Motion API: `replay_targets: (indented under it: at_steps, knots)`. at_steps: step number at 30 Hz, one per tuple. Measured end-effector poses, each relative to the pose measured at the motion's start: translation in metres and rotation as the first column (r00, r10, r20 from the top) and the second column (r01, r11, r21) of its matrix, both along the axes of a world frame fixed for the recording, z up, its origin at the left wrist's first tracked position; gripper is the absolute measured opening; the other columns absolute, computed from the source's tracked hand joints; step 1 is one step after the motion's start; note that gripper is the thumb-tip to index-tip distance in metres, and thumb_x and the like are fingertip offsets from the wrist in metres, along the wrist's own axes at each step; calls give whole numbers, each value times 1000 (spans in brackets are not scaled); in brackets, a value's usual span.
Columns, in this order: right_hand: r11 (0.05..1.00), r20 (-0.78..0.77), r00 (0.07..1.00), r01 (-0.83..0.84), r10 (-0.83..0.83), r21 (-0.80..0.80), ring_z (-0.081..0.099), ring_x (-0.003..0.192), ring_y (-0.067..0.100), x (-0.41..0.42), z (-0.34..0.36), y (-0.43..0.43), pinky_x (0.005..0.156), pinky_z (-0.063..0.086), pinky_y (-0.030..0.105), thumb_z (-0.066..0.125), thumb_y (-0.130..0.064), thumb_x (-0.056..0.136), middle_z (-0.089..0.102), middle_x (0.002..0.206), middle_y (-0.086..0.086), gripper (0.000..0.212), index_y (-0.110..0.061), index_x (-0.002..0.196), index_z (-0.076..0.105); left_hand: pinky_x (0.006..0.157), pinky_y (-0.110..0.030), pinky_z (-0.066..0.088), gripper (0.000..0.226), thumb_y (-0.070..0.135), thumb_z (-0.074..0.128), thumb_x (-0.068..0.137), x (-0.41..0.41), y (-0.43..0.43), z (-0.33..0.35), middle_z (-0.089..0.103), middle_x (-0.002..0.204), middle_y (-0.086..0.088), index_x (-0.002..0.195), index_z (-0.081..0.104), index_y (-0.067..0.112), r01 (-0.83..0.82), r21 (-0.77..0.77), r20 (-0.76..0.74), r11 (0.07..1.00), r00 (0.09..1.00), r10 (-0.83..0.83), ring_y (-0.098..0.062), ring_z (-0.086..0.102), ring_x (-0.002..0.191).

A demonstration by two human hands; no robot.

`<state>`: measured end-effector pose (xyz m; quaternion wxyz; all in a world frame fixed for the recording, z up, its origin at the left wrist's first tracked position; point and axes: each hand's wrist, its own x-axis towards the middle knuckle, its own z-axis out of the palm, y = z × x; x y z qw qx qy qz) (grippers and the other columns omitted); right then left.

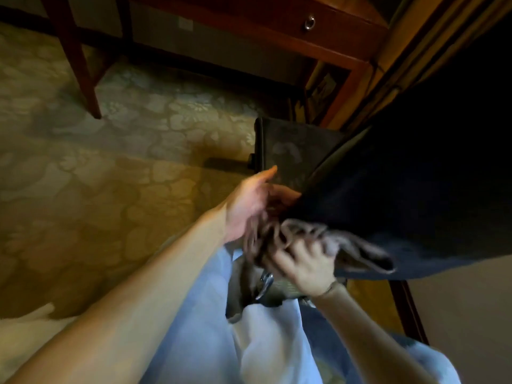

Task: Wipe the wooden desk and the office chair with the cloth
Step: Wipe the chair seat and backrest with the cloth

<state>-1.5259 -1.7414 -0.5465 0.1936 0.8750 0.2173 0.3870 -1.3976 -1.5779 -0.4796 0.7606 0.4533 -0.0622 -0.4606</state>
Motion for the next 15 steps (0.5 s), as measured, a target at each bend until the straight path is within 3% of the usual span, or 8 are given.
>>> replay_targets:
  at_steps: [2, 4, 6, 8, 9, 11, 15]
  knots:
    - [991, -212, 974, -99, 78, -93, 48, 99, 29, -7, -53, -16, 73, 54, 35, 51, -27, 101, 49, 118, 9, 24, -29, 116, 69, 103, -40, 39, 63, 59, 43, 86, 4, 2, -4, 74, 94, -12, 88, 83, 10, 57, -23, 66, 998, 996, -55, -23, 63, 95]
    - [989, -334, 941, -95, 54, -109, 49, 102, 27, -13, -82, -23, 64, 59, 32, 35, -17, 105, 48, 121, 10, 41, -28, 109, 75, 103, -37, 42, 58, 54, 43, 88, -1, -1, -3, 76, 95, -8, 86, 83, 13, 68, -21, 87, 997, 994, -66, -19, 66, 95]
    - [989, -415, 909, -84, 28, -118, 49, 101, 25, -12, -87, -20, 69, 56, 33, 46, -19, 95, 51, 117, 8, 35, -29, 99, 79, 100, -34, 46, 49, 40, 43, 96, -8, -8, -4, 78, 92, -3, 81, 84, 18, 2, -16, 92, 1000, 996, 0, -12, 69, 92]
    - [990, -443, 896, -93, 36, -108, 51, 99, 25, -11, -84, -17, 81, 47, 38, 64, -23, 91, 58, 111, 5, 16, -29, 98, 76, 92, -27, 50, 58, 23, 36, 106, -10, -14, -5, 78, 85, 4, 74, 84, 24, -68, -12, 107, 998, 992, 69, -6, 71, 85]
    - [994, -419, 907, -89, 53, -66, 52, 96, 26, -10, -77, -16, 81, 42, 40, 73, -26, 88, 59, 108, 3, 12, -29, 100, 73, 87, -24, 52, 62, 19, 34, 108, -10, -15, -2, 78, 81, 5, 70, 83, 25, -105, -8, 122, 994, 987, 105, -4, 71, 81]
    - [996, -346, 936, -37, 61, 76, 50, 89, 28, -18, -50, -17, 74, 37, 40, 79, -35, 86, 52, 104, 3, 25, -29, 106, 66, 77, -23, 52, 66, 18, 36, 109, -9, -16, 2, 75, 71, 6, 61, 81, 25, -156, 37, 158, 987, 976, 149, -3, 70, 70]
    - [940, -30, 994, 113, -109, 322, 47, 87, 33, -42, 56, -22, 76, 38, 47, 47, -43, 107, 46, 101, 10, 21, -29, 117, 58, 74, -26, 48, 55, 25, 42, 109, -15, -11, 6, 72, 68, 7, 65, 76, 20, -173, 164, 162, 971, 976, 147, -6, 67, 66]
